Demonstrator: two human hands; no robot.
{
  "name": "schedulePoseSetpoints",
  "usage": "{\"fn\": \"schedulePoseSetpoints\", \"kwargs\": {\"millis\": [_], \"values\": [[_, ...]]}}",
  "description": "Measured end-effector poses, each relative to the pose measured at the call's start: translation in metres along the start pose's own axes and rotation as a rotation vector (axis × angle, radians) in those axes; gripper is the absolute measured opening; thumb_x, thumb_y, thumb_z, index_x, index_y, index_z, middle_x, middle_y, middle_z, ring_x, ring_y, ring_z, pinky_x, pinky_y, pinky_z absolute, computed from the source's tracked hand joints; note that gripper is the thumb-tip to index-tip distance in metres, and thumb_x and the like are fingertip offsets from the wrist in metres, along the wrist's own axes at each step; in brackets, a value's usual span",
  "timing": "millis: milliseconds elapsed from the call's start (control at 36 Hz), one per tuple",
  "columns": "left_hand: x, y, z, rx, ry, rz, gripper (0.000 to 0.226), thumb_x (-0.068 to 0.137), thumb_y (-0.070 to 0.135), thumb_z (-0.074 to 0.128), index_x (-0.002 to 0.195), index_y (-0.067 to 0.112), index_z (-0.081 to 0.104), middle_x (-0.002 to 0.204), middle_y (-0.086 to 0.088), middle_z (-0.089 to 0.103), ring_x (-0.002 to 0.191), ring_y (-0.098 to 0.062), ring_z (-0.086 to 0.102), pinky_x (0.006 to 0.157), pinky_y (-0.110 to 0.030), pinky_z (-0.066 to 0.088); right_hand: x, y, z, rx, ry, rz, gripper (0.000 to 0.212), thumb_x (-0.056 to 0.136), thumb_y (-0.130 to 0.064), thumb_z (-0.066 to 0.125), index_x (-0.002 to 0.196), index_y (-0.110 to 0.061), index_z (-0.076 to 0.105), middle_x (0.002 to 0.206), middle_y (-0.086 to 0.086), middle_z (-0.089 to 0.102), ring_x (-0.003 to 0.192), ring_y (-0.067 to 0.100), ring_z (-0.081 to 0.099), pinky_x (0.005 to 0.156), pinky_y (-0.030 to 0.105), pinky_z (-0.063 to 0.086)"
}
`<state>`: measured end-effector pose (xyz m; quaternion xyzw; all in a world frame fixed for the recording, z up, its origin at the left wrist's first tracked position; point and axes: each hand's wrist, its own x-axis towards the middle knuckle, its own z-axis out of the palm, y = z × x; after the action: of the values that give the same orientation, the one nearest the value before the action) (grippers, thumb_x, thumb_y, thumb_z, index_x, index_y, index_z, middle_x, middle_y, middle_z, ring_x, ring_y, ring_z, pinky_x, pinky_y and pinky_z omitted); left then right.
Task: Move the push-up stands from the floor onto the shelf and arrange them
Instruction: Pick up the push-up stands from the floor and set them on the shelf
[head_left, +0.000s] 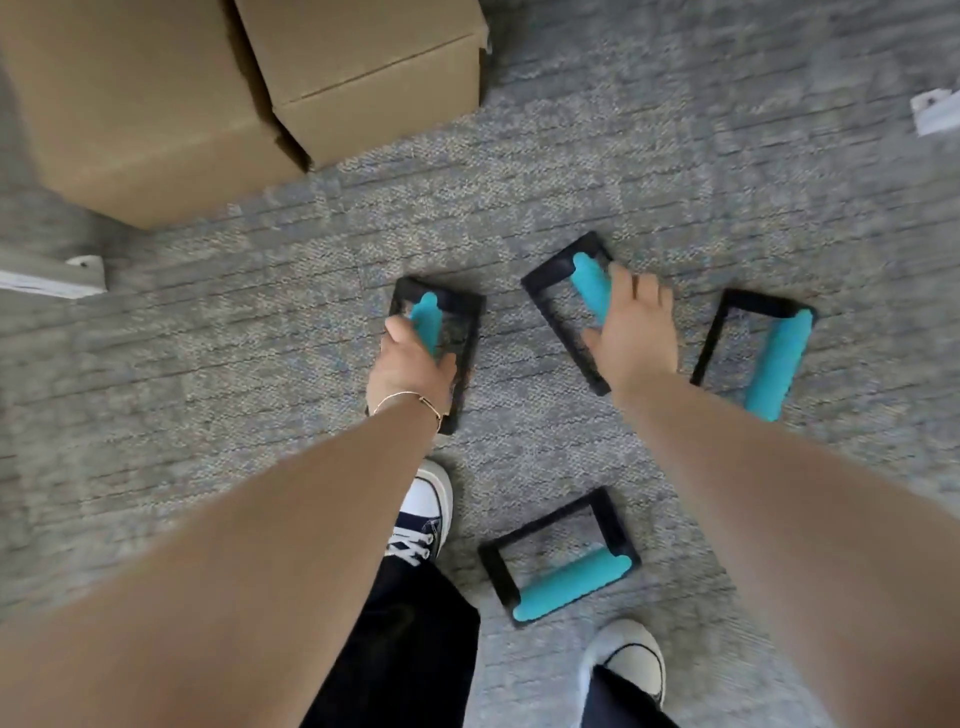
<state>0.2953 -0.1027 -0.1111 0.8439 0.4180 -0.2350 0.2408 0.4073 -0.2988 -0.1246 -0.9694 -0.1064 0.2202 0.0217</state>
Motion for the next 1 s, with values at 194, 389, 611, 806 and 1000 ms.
{"fn": "schedulePoseSetpoints", "kwargs": {"millis": [194, 389, 611, 806, 1000], "values": [[0.004, -0.006, -0.005, 0.048, -0.086, -0.051, 0.051, 0.094, 0.034, 0.060, 0.129, 0.005, 0.038, 0.116, -0.019, 0.063, 0.108, -0.041, 0.061, 0.087, -0.045, 0.048, 0.010, 0.006, 0.002, 0.203, -0.078, 0.136, 0.044, 0.087, -0.027, 0.071, 0.118, -0.006, 0.049, 0.108, 0.023, 0.066, 0.101, 0.043, 0.063, 0.080, 0.045, 0.051], [-0.076, 0.011, -0.068, -0.036, -0.079, -0.002, 0.042, 0.092, 0.038, 0.061, 0.116, 0.009, 0.044, 0.097, -0.011, 0.065, 0.086, -0.032, 0.066, 0.075, -0.045, 0.058, -0.060, 0.013, -0.065, 0.327, -0.097, 0.149, 0.046, 0.087, -0.032, 0.071, 0.122, -0.007, 0.053, 0.103, 0.015, 0.065, 0.089, 0.034, 0.064, 0.070, 0.038, 0.052], [-0.233, 0.072, -0.202, -0.319, -0.065, -0.040, 0.037, 0.090, 0.037, 0.062, 0.107, 0.014, 0.038, 0.084, -0.005, 0.064, 0.058, -0.019, 0.070, 0.047, -0.032, 0.057, -0.189, 0.014, -0.243, 0.504, -0.098, 0.156, 0.043, 0.085, -0.037, 0.073, 0.115, -0.012, 0.055, 0.078, -0.002, 0.058, 0.059, 0.014, 0.055, 0.045, 0.023, 0.034], [-0.375, 0.115, -0.330, -0.439, 0.026, -0.027, 0.033, 0.090, 0.032, 0.056, 0.109, 0.014, 0.035, 0.082, -0.004, 0.058, 0.063, -0.023, 0.068, 0.055, -0.038, 0.058, -0.289, 0.011, -0.417, 0.746, -0.084, 0.161, 0.033, 0.079, -0.038, 0.073, 0.097, -0.016, 0.055, 0.083, 0.003, 0.067, 0.064, 0.024, 0.071, 0.058, 0.041, 0.060], [-0.480, 0.151, -0.446, -0.598, 0.073, 0.002, 0.031, 0.089, 0.031, 0.054, 0.107, 0.014, 0.036, 0.093, -0.008, 0.058, 0.067, -0.029, 0.072, 0.055, -0.037, 0.058, -0.365, 0.001, -0.562, 0.944, -0.039, 0.080, 0.031, 0.090, -0.041, 0.067, 0.103, -0.014, 0.057, 0.093, 0.004, 0.067, 0.063, 0.017, 0.073, 0.049, 0.029, 0.051]]}}
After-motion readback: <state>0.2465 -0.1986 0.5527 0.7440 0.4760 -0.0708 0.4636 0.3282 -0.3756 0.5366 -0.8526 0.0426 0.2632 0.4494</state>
